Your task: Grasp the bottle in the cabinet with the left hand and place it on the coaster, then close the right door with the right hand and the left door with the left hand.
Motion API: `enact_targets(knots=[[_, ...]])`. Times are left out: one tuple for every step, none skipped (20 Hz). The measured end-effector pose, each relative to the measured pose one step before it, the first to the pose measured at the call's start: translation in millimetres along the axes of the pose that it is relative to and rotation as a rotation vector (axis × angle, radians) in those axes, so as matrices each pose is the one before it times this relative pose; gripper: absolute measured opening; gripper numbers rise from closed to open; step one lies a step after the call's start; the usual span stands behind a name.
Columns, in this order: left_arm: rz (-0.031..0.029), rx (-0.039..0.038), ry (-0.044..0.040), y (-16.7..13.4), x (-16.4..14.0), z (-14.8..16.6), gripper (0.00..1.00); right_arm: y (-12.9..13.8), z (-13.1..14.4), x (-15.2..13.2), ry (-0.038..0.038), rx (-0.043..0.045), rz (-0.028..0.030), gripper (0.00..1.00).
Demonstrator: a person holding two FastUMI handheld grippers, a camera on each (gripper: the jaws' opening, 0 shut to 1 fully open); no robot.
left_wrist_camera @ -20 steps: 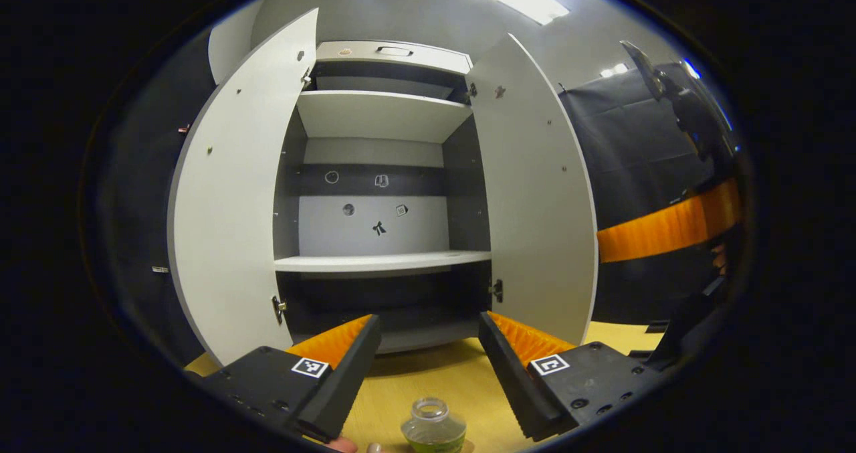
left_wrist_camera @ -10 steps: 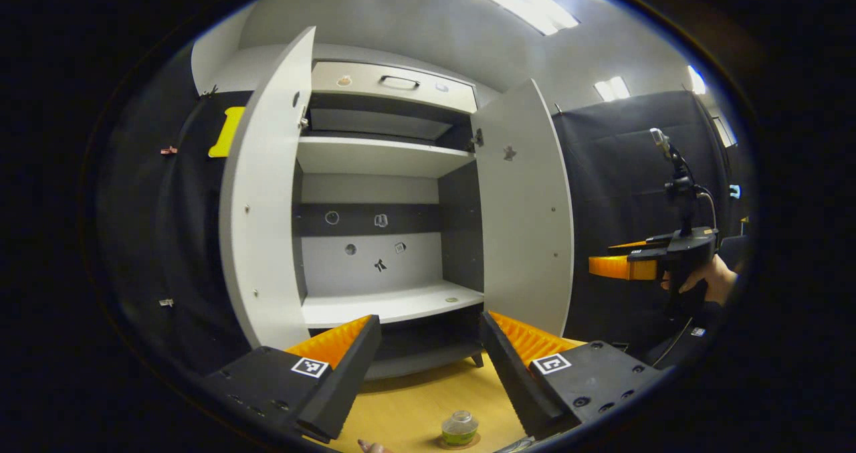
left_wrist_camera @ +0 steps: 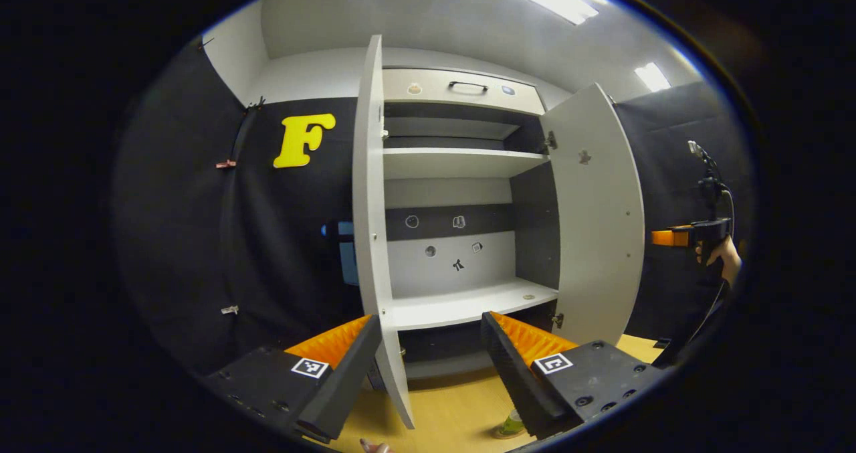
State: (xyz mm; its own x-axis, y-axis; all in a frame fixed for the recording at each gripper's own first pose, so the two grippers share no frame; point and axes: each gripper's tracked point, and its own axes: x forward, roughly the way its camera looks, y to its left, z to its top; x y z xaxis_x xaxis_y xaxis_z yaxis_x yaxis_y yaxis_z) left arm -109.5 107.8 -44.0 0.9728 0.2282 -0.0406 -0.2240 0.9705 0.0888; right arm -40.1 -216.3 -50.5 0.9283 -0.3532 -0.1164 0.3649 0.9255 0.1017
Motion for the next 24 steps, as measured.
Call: enact_targets(knots=[[0.03003, 0.00408, 0.00605, 8.43, 1.65, 0.43, 0.95, 6.13, 1.49, 4.53, -0.00643, -0.00665, 0.02888, 0.98], [0.03237, 0.00998, 0.0079, 7.69, 0.09, 1.24, 0.95, 2.9, 0.84, 4.58, -0.00816, -0.0135, 0.02211, 0.98], [0.0303, 0.01413, 0.01022, 7.0, 0.24, 0.93, 0.95, 1.67, -1.33, 2.92, -0.00179, -0.01341, 0.01874, 0.98], [0.02996, 0.01299, 0.00141, 6.68, 0.8, 2.48, 0.96, 1.73, -0.9, 2.24, 0.00333, -0.00704, 0.02172, 0.98], [0.02058, 0.00567, -0.00279, 4.39, -0.28, 2.15, 0.95, 0.2, -0.71, 2.21, 0.00227, -0.00563, 0.00918, 0.98], [0.01427, -0.00257, -0.00141, 2.46, -1.56, 1.61, 0.95, 0.34, -0.08, 0.53, -0.00159, -0.00063, 0.01341, 0.97], [0.00164, -0.00443, 0.0014, 0.27, 0.51, 1.24, 0.95, 1.57, 0.71, 0.36, -0.002, 0.00023, 0.01111, 0.96], [0.00096, -0.00027, 0.00548, 1.09, -0.78, 1.05, 0.92, 2.7, -1.11, 0.47, 0.00381, 0.00279, 0.00806, 0.96], [0.00473, 0.00579, 0.007, 3.62, 1.09, -1.01, 0.96, 4.58, 0.18, 0.0, 0.00253, -0.00051, 0.00407, 0.96], [0.01125, 0.00747, 0.00607, 6.83, 0.54, 0.27, 0.95, 5.21, -0.73, -0.96, 0.00007, -0.01, 0.00452, 0.97], [0.01091, 0.00329, 0.00281, 7.26, 1.19, 1.86, 0.96, 5.82, 0.76, -0.63, -0.00048, -0.0117, 0.00487, 0.97], [0.00402, -0.00446, -0.00329, 5.88, 1.54, 3.48, 0.92, 7.81, -0.36, -0.31, 0.00178, -0.00809, 0.00663, 0.96], [-0.00527, -0.00836, -0.00662, 3.8, 1.08, 2.88, 0.96, 7.24, 0.24, -0.42, 0.0, -0.00076, 0.00657, 0.97], [-0.00531, -0.00896, -0.00142, 3.57, 1.7, 2.14, 0.99, 7.96, -0.06, 0.32, -0.00033, -0.00055, 0.00746, 0.97], [-0.00184, -0.00731, 0.00246, 5.24, 1.56, -0.99, 0.99, 6.75, -0.79, 1.22, 0.00185, 0.00254, 0.00566, 0.97], [-0.00265, -0.00357, 0.00173, 4.78, 0.6, -2.09, 0.99, 6.37, -0.4, 0.78, 0.00264, 0.00268, 0.00426, 0.96], [-0.00415, -0.00285, 0.00077, 2.74, 1.86, -1.82, 0.96, 5.81, -0.04, 0.41, 0.00193, -0.00202, 0.0026, 0.96], [-0.00321, -0.00232, 0.00326, 1.84, 1.99, -1.57, 0.96, 5.31, 0.11, 1.83, 0.00036, -0.00266, 0.00172, 0.96], [-0.00284, -0.00214, 0.00436, 2.51, 2.73, -2.02, 0.96, 5.99, 0.22, 1.99, -0.00028, -0.00459, 0.00297, 0.96], [-0.00555, -0.00278, 0.0042, 1.67, 2.59, -2.56, 0.96, 7.27, -0.42, 2.24, 0.00028, -0.00303, 0.00731, 0.96], [-0.00699, -0.00388, 0.00392, 1.34, 3.43, -2.04, 0.96, 9.27, -0.47, 2.7, 0.00045, -0.00048, 0.01067, 0.96], [-0.00837, -0.00299, 0.00573, 0.24, 4.13, -1.02, 0.96, 10.62, -0.99, 4.14, -0.00027, 0.00462, 0.0153, 0.96], [-0.00739, -0.00113, 0.00161, 2.92, 3.7, -1.4, 0.96, 14.38, -0.65, 5.11, 0.00036, 0.0102, 0.02851, 0.96], [-0.00593, 0.00057, -0.00164, 1.94, 1.02, -0.64, 0.96, 17.74, -1.86, 5.58, 0.00238, 0.0155, 0.04352, 0.96]])
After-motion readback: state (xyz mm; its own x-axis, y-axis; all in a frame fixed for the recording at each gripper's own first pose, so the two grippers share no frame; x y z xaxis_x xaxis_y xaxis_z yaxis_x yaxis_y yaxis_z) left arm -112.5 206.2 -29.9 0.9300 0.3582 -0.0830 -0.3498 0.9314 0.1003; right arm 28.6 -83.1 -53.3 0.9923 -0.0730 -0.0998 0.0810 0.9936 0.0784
